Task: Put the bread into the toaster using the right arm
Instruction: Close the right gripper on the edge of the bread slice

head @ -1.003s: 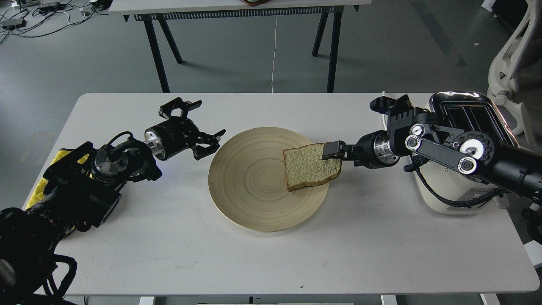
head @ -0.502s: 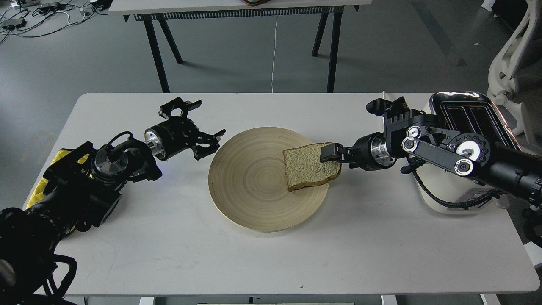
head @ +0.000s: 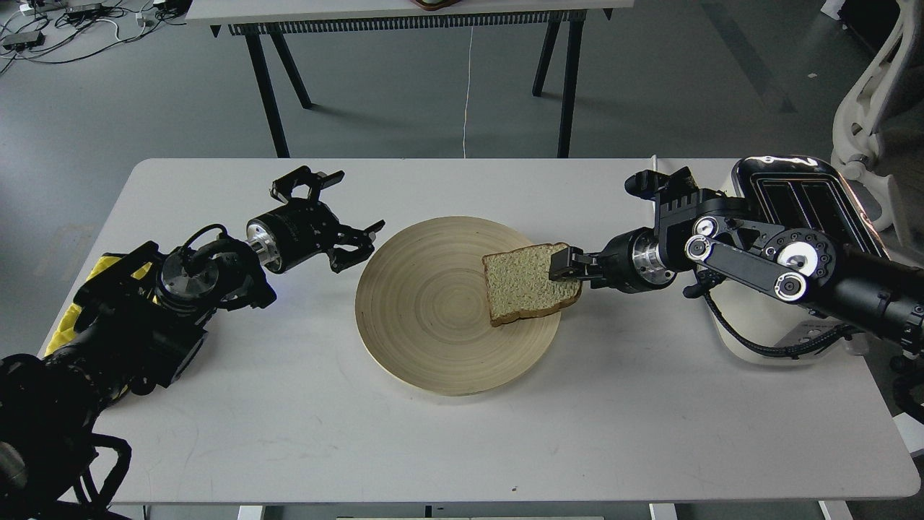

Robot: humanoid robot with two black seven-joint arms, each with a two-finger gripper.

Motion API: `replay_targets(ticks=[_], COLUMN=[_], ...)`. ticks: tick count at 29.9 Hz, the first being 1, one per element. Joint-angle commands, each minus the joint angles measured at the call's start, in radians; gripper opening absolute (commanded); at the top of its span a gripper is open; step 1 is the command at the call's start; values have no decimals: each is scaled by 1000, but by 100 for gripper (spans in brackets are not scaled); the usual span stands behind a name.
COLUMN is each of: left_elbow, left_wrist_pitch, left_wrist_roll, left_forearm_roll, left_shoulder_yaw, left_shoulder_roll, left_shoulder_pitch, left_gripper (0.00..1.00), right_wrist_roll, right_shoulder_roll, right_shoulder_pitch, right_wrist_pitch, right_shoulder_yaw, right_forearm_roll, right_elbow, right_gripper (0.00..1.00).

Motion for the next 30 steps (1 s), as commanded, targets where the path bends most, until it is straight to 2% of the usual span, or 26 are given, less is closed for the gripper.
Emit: replay_targets(ticks=[1,17,30], left_elbow=[0,0,0], left_wrist_pitch=[0,0,0], left_wrist_roll=[0,0,0], left_forearm_roll=[0,0,1], left_shoulder_yaw=[0,0,0], left_shoulder_roll=[0,0,0], left_shoulder_pitch=[0,0,0], left_gripper=[100,100,100], right_wrist_roll=[0,-2,0], right_shoulder_roll=[0,1,1], right_shoulder_pitch=[0,-5,-2], right_wrist_pitch=[0,0,0], right_shoulder_yaw=[0,16,68], right_forearm_roll=[0,3,21], right_elbow=[0,2,12], right_gripper=[61,30,25])
